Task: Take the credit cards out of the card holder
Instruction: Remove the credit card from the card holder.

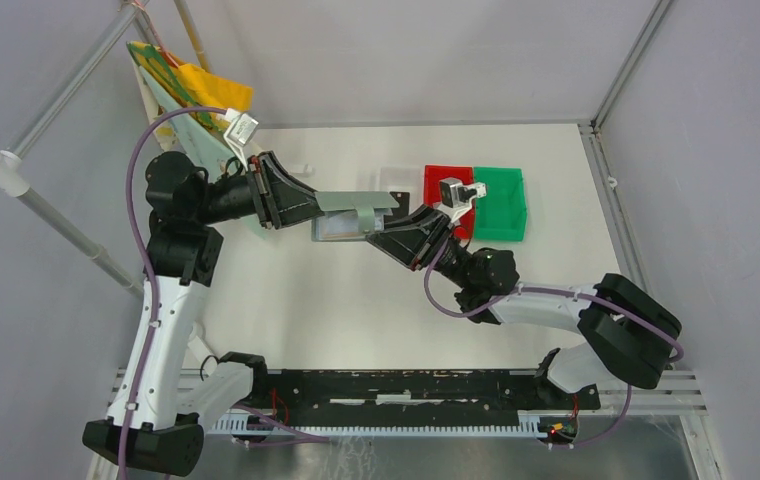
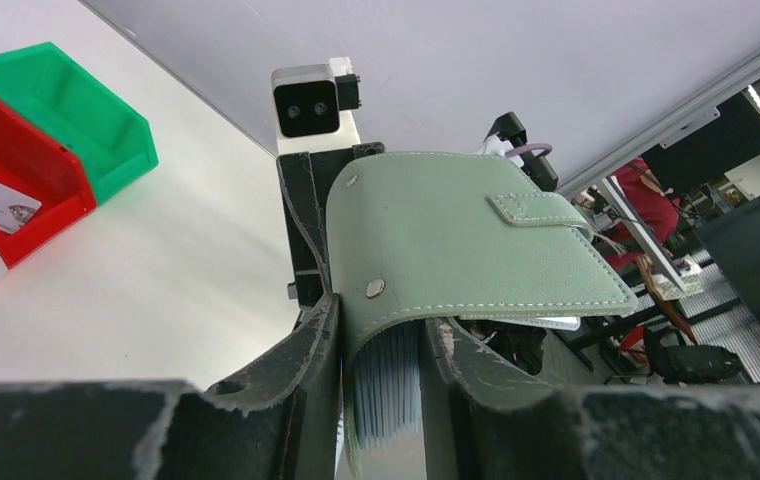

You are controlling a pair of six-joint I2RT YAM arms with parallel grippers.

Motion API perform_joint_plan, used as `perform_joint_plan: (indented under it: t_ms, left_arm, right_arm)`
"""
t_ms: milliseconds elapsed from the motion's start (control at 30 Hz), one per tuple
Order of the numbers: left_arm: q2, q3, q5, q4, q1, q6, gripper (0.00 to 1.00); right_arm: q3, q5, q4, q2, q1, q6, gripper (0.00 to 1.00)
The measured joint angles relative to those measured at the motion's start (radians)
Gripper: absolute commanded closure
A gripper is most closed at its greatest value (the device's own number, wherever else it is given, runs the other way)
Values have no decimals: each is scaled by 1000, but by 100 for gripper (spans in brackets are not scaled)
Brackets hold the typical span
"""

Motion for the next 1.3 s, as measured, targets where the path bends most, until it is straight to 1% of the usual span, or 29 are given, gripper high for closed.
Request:
perform_joint_plan:
  t_ms: [167, 300, 367, 433, 467, 533, 567, 600, 633, 667, 733, 767, 833, 867, 933, 1000, 1100, 1167, 1267, 1300]
  left_arm:
    - [0, -12, -8, 2, 0, 0, 98]
    - [0, -13, -12, 4, 0, 0, 98]
    - [0, -15, -14, 6, 0, 0, 98]
    - [0, -21, -16, 13, 2, 0, 97]
    - [-1, -22, -16, 14, 3, 1, 92]
    - [-2, -22, -18, -2, 9, 30, 63]
    - [-5, -20, -19, -30, 11, 64, 51]
    - [-8, -14, -21, -77, 13, 121, 38]
    - [-8, -2, -21, -124, 15, 182, 23]
    - [-6, 15, -18, -196, 14, 260, 13]
    - [-2, 52, -19, -336, 7, 417, 4]
    - [0, 70, -24, -407, 4, 502, 1]
    - [1, 88, -42, -497, 5, 634, 0]
    - [0, 91, -48, -537, 5, 702, 0]
    - [-7, 91, -77, -601, 5, 812, 0]
    - [-14, 90, -112, -652, 5, 918, 0]
    - [-42, 42, -178, -670, 5, 1019, 0]
    - [-75, -16, -228, -650, 5, 1053, 0]
    - [-138, -128, -310, -593, 5, 1066, 0]
    - [-150, -151, -326, -579, 5, 1066, 0]
  right_arm:
    - [-19, 80, 0, 0, 11, 36, 79]
    - [-21, 112, 0, 0, 18, 40, 76]
    - [-20, 123, 0, 0, 20, 40, 76]
    - [-18, 135, 0, 2, 23, 41, 78]
    - [-15, 138, 0, 5, 24, 42, 82]
    - [-7, 146, 0, 14, 24, 45, 89]
    - [-7, 151, -2, 16, 23, 45, 93]
    - [-7, 154, -4, 16, 23, 43, 98]
    - [-7, 158, -8, 16, 22, 39, 100]
    - [-7, 164, -12, 14, 22, 34, 100]
    - [-7, 166, -38, -4, 20, 2, 100]
    - [-7, 158, -104, -37, 18, -35, 100]
    - [6, 146, -292, -127, 17, -139, 100]
    - [36, 142, -431, -173, 16, -207, 100]
    - [147, 144, -745, -240, 16, -360, 100]
    - [260, 157, -984, -259, 18, -487, 100]
    - [467, 221, -1382, -244, 29, -683, 100]
    - [572, 294, -1594, -208, 30, -786, 100]
    - [705, 452, -1912, -110, 34, -928, 100]
    - [721, 488, -1976, -85, 37, -954, 100]
